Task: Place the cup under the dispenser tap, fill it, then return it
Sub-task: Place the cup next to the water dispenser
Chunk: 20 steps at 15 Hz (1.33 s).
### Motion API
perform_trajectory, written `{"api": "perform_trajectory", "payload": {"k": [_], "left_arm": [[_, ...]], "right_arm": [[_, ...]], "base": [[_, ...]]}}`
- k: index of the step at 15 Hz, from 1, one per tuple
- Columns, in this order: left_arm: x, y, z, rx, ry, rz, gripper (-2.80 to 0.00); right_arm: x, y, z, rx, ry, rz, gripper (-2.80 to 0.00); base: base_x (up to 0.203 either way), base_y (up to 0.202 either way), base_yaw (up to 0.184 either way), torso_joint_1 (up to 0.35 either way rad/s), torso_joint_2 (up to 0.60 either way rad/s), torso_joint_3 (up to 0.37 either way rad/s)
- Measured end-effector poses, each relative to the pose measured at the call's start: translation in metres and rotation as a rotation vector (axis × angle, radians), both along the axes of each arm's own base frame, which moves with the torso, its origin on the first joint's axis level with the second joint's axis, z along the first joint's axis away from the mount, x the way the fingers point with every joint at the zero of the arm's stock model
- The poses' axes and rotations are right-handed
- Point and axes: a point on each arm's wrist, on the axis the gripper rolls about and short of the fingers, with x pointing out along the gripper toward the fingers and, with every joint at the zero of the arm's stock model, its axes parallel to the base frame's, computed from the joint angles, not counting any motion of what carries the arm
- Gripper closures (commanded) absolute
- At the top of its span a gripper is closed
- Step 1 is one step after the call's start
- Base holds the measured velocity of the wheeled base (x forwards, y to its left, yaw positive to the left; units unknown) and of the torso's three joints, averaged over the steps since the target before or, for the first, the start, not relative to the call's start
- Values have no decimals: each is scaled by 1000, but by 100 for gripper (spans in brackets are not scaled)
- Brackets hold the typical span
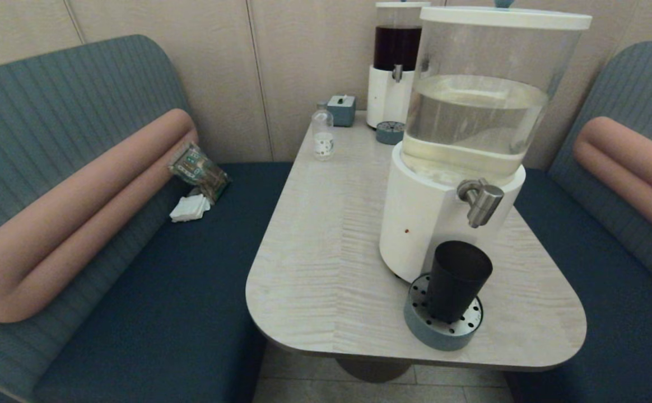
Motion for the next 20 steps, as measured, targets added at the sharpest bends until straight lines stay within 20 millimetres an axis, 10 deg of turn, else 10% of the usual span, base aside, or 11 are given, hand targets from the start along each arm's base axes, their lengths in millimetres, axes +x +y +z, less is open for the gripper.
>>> {"api": "perform_trajectory", "payload": {"k": [4, 19, 20], "left_arm": [[12, -4, 13, 122, 181, -223, 0], [198, -2, -27, 424, 138, -161, 0], [208, -2, -30, 427, 116, -154, -280]], "right_arm": [[0, 0, 0, 0, 0, 0, 0], [0, 0, 0, 0, 0, 0, 0], [0, 0, 0, 0, 0, 0, 0]], "base": [[0, 0, 0, 0, 0, 0], [0, 0, 0, 0, 0, 0], [0, 0, 0, 0, 0, 0]]}}
